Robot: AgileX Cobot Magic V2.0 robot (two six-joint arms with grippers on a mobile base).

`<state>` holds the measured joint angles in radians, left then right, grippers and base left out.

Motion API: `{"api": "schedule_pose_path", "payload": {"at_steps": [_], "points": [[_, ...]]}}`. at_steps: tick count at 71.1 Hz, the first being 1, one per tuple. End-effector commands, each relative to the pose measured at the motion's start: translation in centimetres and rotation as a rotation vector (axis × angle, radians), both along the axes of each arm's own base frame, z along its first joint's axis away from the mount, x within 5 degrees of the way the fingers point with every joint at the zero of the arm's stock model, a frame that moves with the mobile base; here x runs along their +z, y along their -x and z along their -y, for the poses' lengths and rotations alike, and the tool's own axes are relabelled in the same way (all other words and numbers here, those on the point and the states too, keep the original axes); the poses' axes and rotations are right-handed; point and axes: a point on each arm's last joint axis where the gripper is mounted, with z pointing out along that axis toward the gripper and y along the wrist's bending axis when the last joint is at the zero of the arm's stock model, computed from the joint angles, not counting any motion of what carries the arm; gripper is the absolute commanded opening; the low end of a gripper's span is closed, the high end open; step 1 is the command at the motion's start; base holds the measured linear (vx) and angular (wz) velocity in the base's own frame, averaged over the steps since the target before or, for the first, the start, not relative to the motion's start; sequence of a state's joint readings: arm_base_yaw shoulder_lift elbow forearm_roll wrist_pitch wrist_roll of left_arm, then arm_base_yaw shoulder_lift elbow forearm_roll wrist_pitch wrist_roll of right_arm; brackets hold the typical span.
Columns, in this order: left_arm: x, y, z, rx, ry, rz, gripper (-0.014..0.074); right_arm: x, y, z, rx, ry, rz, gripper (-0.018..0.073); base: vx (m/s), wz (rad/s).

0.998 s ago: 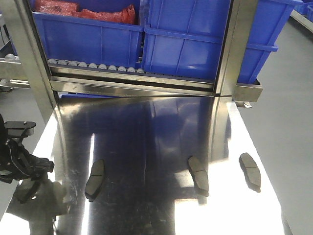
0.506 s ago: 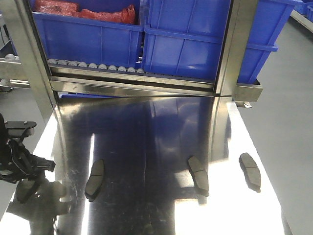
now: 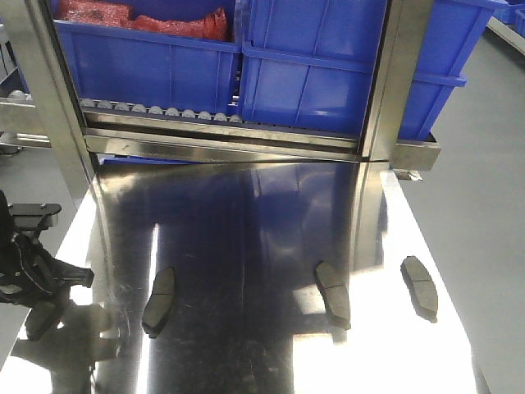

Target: Move and align brake pads A on conveyor

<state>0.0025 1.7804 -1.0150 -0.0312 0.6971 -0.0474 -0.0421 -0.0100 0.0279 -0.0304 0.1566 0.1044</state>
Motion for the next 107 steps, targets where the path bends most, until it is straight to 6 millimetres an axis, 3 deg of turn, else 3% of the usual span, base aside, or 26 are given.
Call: {"api": "schedule_pose_path", "payload": {"at_steps": [1, 24, 40, 79, 91, 107], "points": [[2.8, -0.5, 0.3, 0.000, 0.008, 0.130, 0.0097, 0.4, 0.0, 0.0, 0.002, 0.008, 0.077, -0.0005, 0.00, 0.00], [8.9, 1.0, 0.3, -0.025, 0.007, 0.353, 0.0097, 0.4, 0.0, 0.0, 0.002, 0.008, 0.077, -0.0005, 0.00, 0.00], [12.3, 4.2, 0.3, -0.034, 0.003, 0.475, 0.0097, 0.4, 0.0, 0.0, 0.002, 0.008, 0.077, -0.0005, 0.00, 0.00], [12.5, 18.0, 0.1, -0.022, -0.012, 0.905, 0.0097, 0.4, 0.0, 0.0, 0.002, 0.008, 0.077, -0.0005, 0.00, 0.00], [12.2, 20.6, 0.1, -0.027, -0.023, 1.013, 0.0097, 0.4, 0.0, 0.0, 0.002, 0.008, 0.077, -0.0005, 0.00, 0.00], [12.8, 21.9, 0.1, -0.025, -0.026, 1.116, 0.0097, 0.4, 0.0, 0.0, 0.002, 0.008, 0.077, -0.0005, 0.00, 0.00]]}}
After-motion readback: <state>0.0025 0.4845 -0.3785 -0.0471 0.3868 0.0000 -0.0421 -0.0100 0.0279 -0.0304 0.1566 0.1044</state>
